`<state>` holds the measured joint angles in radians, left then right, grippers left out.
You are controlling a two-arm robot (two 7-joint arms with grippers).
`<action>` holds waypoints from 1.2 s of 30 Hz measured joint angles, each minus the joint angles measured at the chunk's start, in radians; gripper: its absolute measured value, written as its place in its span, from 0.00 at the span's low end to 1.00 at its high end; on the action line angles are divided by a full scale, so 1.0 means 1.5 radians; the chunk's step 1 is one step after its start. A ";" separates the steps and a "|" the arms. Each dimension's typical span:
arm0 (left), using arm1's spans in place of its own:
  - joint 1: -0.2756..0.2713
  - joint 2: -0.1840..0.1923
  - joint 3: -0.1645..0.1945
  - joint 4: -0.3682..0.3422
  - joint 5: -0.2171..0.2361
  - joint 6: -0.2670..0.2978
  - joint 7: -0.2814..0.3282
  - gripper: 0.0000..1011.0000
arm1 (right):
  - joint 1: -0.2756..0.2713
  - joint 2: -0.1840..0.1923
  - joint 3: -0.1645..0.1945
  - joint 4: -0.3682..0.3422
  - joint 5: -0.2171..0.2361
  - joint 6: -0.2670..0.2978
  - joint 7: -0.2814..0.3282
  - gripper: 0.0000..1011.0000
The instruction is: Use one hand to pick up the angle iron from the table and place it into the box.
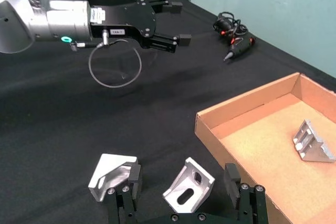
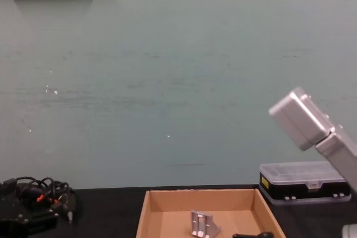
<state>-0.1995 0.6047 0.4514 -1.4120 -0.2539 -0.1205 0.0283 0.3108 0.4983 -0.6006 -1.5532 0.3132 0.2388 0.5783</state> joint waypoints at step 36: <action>0.000 0.000 0.000 0.000 0.000 0.000 0.000 0.99 | 0.045 -0.084 -0.036 0.111 -0.066 0.034 -0.033 0.99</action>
<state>-0.1995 0.6047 0.4514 -1.4120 -0.2539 -0.1206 0.0283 0.3779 0.3725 -0.6542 -1.3862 0.2143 0.2902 0.5283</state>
